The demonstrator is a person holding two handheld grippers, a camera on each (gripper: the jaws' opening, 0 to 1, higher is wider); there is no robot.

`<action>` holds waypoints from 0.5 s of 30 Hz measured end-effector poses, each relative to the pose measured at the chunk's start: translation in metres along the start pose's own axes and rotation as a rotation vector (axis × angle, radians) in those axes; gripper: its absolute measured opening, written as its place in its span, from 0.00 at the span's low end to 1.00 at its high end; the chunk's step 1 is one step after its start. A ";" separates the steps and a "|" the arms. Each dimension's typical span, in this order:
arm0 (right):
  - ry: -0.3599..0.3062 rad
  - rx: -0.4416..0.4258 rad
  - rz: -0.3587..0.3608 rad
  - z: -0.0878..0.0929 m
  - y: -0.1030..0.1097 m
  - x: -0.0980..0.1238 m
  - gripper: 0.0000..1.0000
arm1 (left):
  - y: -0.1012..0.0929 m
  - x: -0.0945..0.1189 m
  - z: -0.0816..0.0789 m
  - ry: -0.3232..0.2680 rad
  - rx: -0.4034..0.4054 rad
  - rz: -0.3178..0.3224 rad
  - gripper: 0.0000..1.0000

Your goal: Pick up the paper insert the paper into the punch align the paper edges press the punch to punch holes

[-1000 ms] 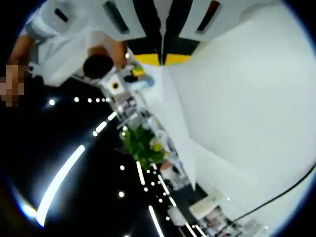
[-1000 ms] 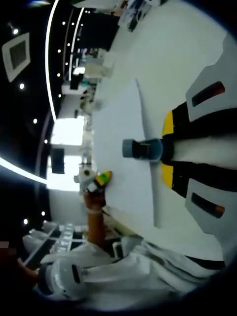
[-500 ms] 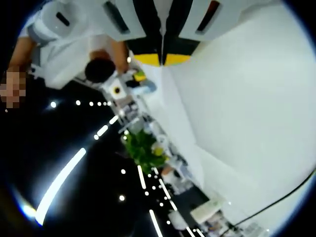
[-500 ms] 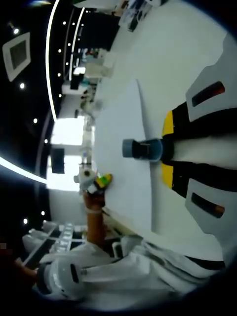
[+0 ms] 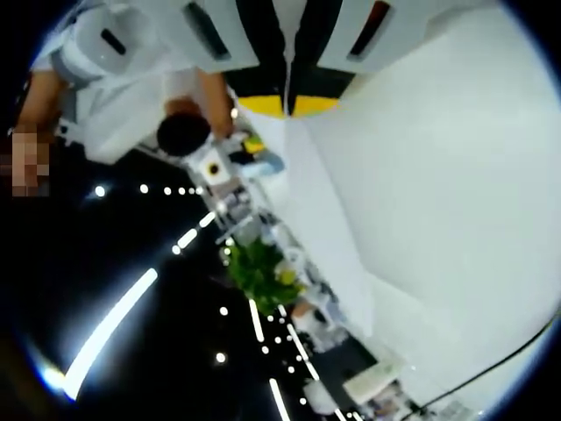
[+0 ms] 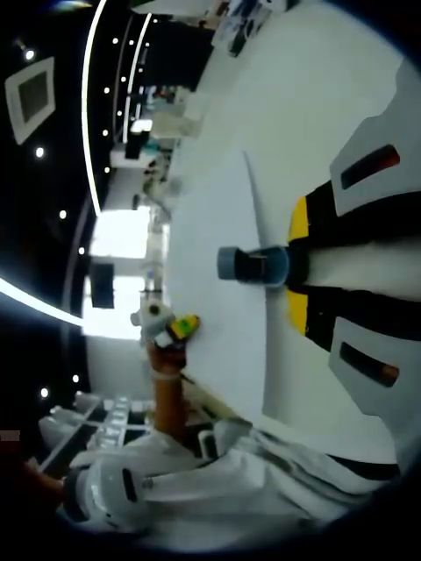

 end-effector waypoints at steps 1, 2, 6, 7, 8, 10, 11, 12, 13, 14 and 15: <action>0.000 0.001 0.001 0.000 0.000 0.000 0.21 | 0.001 0.000 -0.001 0.001 0.000 0.001 0.04; 0.001 0.002 0.001 0.000 0.000 0.000 0.21 | 0.001 0.001 -0.002 0.001 0.001 0.003 0.04; 0.008 -0.002 -0.005 0.000 -0.001 0.000 0.21 | 0.004 0.002 -0.005 0.003 0.002 0.005 0.04; 0.010 -0.006 -0.009 -0.001 -0.002 0.000 0.21 | 0.005 0.002 -0.005 0.003 0.003 0.000 0.04; 0.011 -0.005 -0.009 -0.001 -0.001 0.000 0.21 | 0.006 0.002 -0.006 0.004 0.008 -0.009 0.04; 0.014 -0.004 -0.007 -0.001 -0.002 0.000 0.21 | 0.007 0.001 -0.006 0.010 -0.004 -0.034 0.04; 0.017 -0.004 -0.005 -0.001 -0.002 0.000 0.21 | 0.008 0.000 -0.006 0.015 -0.009 -0.042 0.04; 0.019 -0.001 -0.003 -0.001 -0.003 0.000 0.21 | 0.009 0.001 -0.006 0.017 -0.016 -0.047 0.04; 0.020 0.001 -0.003 -0.001 -0.003 0.000 0.21 | 0.008 0.000 -0.005 0.017 -0.022 -0.049 0.04; 0.023 0.001 -0.004 -0.001 -0.004 0.000 0.21 | 0.008 -0.001 -0.004 0.017 -0.022 -0.049 0.04; 0.025 0.001 -0.005 -0.002 -0.005 0.000 0.21 | 0.008 -0.001 -0.004 0.017 -0.023 -0.048 0.04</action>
Point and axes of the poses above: the point that each gripper's makers call its tool centre point, and the gripper's own axes: x roughly backward along the fingers, y roughly to its left, z roughly out of its underside, the point moved 5 cm from there along x, roughly backward along the fingers, and after that the axes turned 13 degrees about y, right-handed, at the moved point
